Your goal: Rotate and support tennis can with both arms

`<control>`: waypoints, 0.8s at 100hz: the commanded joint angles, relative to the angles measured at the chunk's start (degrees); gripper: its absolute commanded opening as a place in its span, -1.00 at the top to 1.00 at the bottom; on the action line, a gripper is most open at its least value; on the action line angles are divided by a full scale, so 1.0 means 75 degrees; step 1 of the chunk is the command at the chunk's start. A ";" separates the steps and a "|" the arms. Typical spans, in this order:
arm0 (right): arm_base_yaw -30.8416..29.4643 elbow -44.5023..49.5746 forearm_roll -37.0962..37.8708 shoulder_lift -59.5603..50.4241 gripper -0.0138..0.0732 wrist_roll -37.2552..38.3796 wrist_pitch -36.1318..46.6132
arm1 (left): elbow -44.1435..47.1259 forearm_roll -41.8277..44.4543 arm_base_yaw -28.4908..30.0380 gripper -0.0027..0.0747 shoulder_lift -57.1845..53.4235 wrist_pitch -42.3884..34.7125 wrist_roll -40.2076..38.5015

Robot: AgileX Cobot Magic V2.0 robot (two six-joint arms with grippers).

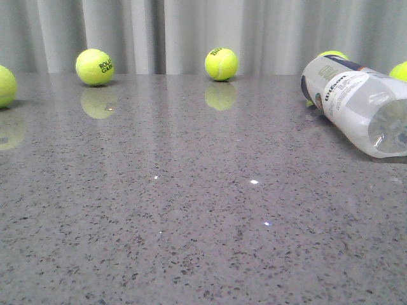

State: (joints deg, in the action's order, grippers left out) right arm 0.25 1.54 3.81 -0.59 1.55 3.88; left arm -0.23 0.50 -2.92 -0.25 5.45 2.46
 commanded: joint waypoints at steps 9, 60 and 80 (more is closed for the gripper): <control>0.0011 -0.0024 0.0017 -0.0133 0.84 0.0000 0.0701 | 0.0362 -0.0066 0.0036 0.99 -0.0287 -0.0644 -0.0059; 0.0011 -0.2230 0.0015 0.0269 0.84 0.0056 -0.1530 | 0.0362 -0.0066 0.0036 0.99 -0.0287 -0.0644 -0.0059; 0.0011 -0.3813 0.0015 0.1576 0.84 0.0056 -0.3347 | 0.0362 -0.0066 0.0036 0.99 -0.0287 -0.0644 -0.0059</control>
State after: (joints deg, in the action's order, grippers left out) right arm 0.25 -20.69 3.81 6.17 1.91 -19.31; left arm -0.23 0.50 -2.92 -0.25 5.45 2.46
